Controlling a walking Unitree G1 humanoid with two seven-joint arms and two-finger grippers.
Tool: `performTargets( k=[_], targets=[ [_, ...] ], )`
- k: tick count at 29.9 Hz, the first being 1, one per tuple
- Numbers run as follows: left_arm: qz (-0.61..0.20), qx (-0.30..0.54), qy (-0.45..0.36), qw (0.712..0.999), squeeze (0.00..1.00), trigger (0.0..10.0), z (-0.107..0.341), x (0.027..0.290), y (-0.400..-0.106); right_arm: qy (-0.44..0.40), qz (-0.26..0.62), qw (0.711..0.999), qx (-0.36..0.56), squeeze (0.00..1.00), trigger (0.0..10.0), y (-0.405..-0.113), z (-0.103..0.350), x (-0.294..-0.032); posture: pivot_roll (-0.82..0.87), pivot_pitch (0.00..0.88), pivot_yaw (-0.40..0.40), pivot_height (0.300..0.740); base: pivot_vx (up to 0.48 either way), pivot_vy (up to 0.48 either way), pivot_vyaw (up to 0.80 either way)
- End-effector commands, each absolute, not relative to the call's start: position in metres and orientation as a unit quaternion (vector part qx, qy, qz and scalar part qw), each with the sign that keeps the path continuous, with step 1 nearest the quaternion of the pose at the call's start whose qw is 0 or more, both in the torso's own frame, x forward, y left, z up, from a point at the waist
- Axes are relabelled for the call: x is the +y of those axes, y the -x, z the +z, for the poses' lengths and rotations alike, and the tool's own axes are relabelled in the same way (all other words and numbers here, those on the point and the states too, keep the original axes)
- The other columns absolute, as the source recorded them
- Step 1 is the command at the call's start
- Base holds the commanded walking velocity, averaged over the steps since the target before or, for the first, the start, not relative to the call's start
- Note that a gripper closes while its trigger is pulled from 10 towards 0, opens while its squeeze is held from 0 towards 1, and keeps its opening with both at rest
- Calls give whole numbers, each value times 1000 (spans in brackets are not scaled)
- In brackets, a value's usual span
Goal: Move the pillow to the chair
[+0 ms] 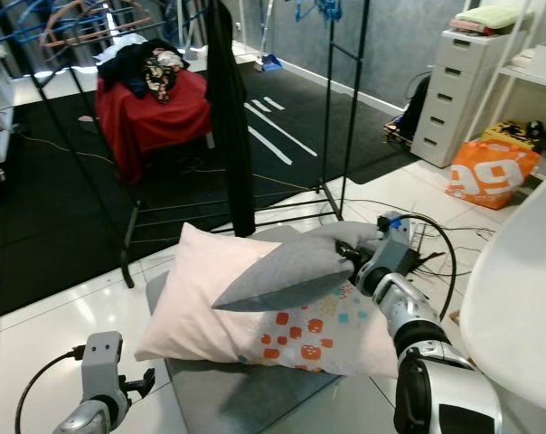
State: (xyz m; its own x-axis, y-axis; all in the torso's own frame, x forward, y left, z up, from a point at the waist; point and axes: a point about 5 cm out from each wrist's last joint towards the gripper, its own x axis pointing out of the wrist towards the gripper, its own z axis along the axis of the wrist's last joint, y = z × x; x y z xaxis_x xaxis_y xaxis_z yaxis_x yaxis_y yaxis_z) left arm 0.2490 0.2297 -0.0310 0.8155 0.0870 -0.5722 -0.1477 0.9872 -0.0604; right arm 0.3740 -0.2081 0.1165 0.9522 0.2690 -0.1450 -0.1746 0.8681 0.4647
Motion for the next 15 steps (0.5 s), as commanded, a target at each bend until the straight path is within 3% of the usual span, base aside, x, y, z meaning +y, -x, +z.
performTargets(
  k=[1, 15],
  targets=[
    [61, 301, 52, 950, 0, 10000, -33, 230, -246, -231, 96, 966, 70, 0, 10000, -377, 126, -215, -79, 119, -19, 718, 0, -315, 0],
    [58, 302, 55, 950, 0, 10000, -33, 229, -246, -224, 69, 971, 52, 0, 10000, -381, 136, -223, -83, 116, -18, 718, 0, -317, 0]
  ],
)
